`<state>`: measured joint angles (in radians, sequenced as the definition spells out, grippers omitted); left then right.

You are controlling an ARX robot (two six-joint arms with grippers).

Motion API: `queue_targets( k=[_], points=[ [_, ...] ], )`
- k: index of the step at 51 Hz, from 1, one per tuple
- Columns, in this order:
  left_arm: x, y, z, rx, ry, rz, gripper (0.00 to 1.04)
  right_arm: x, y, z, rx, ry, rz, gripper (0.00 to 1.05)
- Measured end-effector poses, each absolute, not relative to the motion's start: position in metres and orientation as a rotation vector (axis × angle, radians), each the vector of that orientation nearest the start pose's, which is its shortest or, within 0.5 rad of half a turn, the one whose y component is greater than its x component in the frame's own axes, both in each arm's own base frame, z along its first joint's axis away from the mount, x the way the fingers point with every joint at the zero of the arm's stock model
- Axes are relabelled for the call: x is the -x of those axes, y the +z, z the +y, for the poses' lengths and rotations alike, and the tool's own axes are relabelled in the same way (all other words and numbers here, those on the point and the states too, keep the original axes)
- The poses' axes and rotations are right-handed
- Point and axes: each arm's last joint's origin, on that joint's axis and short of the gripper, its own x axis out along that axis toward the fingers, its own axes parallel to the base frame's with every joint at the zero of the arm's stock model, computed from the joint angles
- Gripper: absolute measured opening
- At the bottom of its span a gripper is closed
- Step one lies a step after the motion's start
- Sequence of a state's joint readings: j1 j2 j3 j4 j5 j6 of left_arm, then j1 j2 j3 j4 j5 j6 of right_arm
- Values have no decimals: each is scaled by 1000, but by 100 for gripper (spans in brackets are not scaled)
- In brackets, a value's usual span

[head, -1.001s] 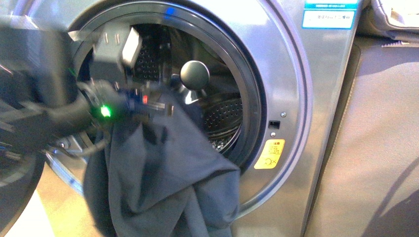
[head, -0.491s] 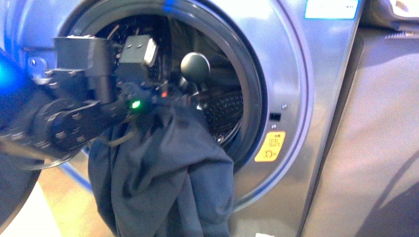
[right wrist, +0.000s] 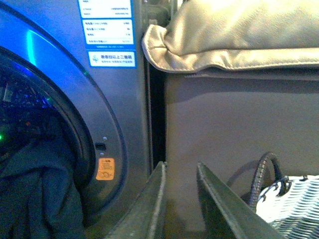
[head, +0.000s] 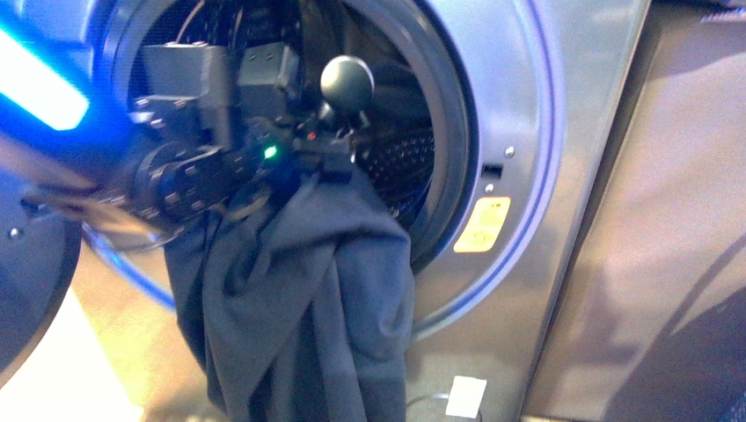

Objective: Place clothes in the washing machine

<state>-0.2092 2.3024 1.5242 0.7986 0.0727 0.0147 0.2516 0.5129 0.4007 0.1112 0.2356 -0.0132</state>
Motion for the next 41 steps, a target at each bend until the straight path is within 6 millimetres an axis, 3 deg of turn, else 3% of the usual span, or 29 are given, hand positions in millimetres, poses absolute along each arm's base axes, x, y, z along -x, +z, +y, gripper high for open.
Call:
queue_targets(
  k=[3, 5, 16, 22, 33, 41],
  points=[
    [-507, 172, -111, -12, -273, -33, 5, -130, 252, 22, 12, 7, 2, 5],
    [-512, 172, -113, -13, -267, -32, 5, -129, 247, 21, 12, 5, 2, 1],
    [-542, 166, -125, -22, -243, -19, 5, -122, 220, 13, 12, 7, 5, 2],
    [-568, 163, -133, -36, -223, -9, 5, -118, 206, 2, 11, 11, 6, 2],
    [-606, 158, -140, -87, -187, 20, 5, -113, 191, 0, 10, 1, 2, 2],
    [-613, 145, -138, -110, -168, 40, 5, -111, 186, 0, 10, 0, 1, 2]
  ],
)
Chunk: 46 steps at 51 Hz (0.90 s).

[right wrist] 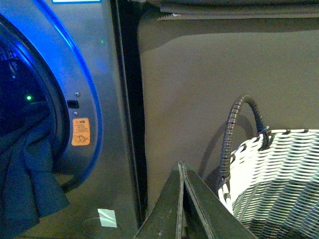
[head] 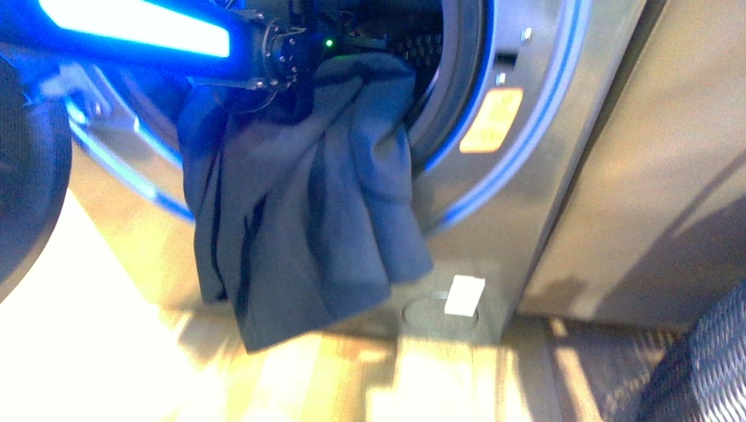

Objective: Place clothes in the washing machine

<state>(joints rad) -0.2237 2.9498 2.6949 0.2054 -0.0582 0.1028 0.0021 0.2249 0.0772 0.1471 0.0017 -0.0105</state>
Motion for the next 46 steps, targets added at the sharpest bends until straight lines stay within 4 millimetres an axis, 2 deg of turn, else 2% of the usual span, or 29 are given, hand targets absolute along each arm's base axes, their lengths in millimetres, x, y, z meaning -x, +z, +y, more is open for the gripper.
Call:
queue_targets(
  k=[2, 11, 17, 25, 32, 42, 46],
  points=[
    [-613, 146, -137, -117, -160, 38, 5, -110, 184, 0, 10, 0, -1, 2],
    [-613, 179, -133, -128, -114, -48, 5, -101, 175, 0, 11, 1, 29, 2],
    [-613, 189, -128, -138, -77, -74, 5, -98, 176, 0, 10, 1, 0, 2],
    [-614, 189, -122, -145, -28, -49, 5, -98, 165, 0, 10, 2, 2, 2],
    [-615, 185, -117, -119, 40, 4, 5, -98, 165, 0, 10, 1, 1, 2],
    [-614, 180, -118, -135, 41, 62, 5, -98, 165, 0, 10, 1, 1, 2],
    [-614, 177, -119, -140, 24, 92, 18, -98, 165, 0, 10, 1, 1, 2]
  ],
)
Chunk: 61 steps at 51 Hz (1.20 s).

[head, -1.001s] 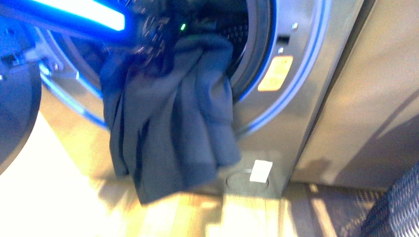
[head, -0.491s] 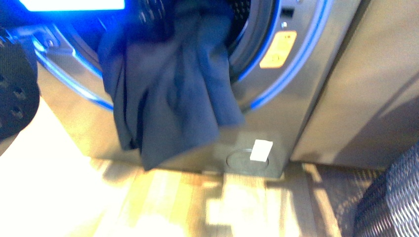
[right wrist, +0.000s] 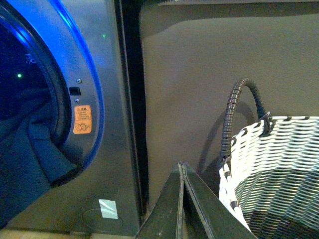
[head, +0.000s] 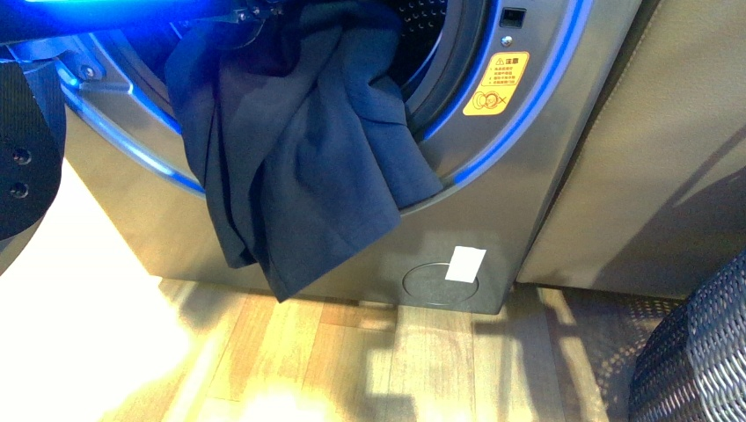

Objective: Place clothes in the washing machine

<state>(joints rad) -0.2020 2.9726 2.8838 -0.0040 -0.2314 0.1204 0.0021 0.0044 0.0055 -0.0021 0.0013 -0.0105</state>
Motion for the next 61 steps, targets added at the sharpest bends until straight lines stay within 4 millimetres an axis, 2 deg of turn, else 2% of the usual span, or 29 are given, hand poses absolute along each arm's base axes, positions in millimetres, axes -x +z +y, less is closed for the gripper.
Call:
queue_targets(
  k=[1, 7, 12, 13, 19, 20, 24, 30, 37, 49, 53, 61],
  points=[
    [-614, 177, -119, -140, 24, 92, 18, -98, 165, 0, 10, 1, 1, 2],
    [-613, 173, -121, -146, -15, 136, 44, -98, 165, 0, 10, 1, 1, 2],
    [-612, 170, -123, -148, -34, 163, 59, -98, 165, 0, 10, 1, 1, 2],
    [-612, 170, -123, -148, -34, 163, 59, -98, 165, 0, 10, 1, 1, 2],
    [-611, 167, -127, -142, -58, 189, 82, -98, 165, 0, 10, 1, 1, 2],
    [-611, 167, -128, -138, -66, 196, 89, -98, 165, 0, 10, 1, 1, 2],
    [-609, 169, -132, -137, -96, 175, 100, -98, 165, 0, 10, 1, 1, 2],
    [-594, 175, -134, -142, -124, 154, 98, -98, 165, 0, 10, 1, 1, 2],
    [-560, 191, -129, -166, -138, 150, 98, -98, 165, 0, 10, 1, 1, 2],
    [-525, 163, -122, -193, -176, 225, 98, -98, 165, 0, 10, 1, 1, 2],
    [-511, 160, -121, -191, -194, 228, 98, -98, 165, 0, 10, 1, 1, 2],
    [-470, 181, -115, -168, -233, 169, 98, -98, 165, 0, 10, 1, 1, 2]
  ],
)
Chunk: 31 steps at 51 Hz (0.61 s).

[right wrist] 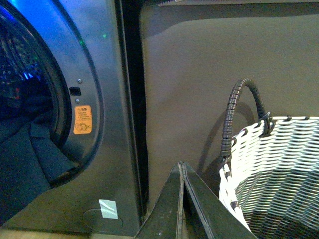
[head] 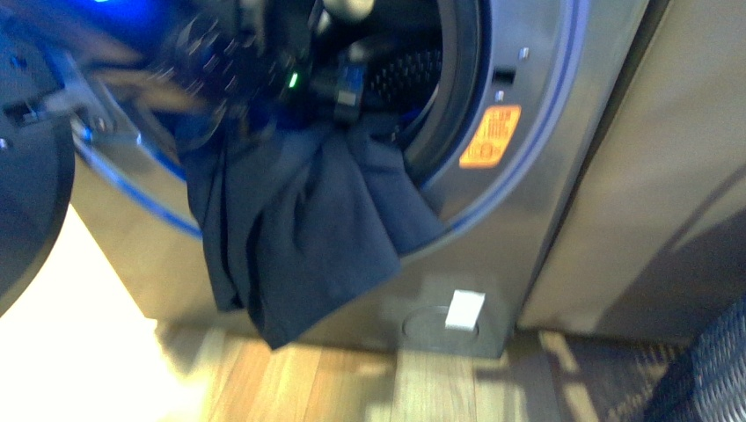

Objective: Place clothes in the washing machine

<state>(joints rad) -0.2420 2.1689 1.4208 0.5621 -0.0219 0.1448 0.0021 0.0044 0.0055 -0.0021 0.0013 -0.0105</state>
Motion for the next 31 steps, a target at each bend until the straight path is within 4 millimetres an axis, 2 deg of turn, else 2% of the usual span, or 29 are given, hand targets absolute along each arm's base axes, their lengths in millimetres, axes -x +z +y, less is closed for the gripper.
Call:
queue_targets(
  k=[8, 19, 31],
  points=[
    [-430, 199, -110, -140, -268, 124, 98, -98, 165, 0, 10, 1, 1, 2],
    [-378, 209, -101, -121, -325, 126, 98, -98, 165, 0, 10, 1, 1, 2],
    [-324, 252, -87, -108, -394, 26, 98, -98, 165, 0, 10, 1, 1, 2]
  ],
)
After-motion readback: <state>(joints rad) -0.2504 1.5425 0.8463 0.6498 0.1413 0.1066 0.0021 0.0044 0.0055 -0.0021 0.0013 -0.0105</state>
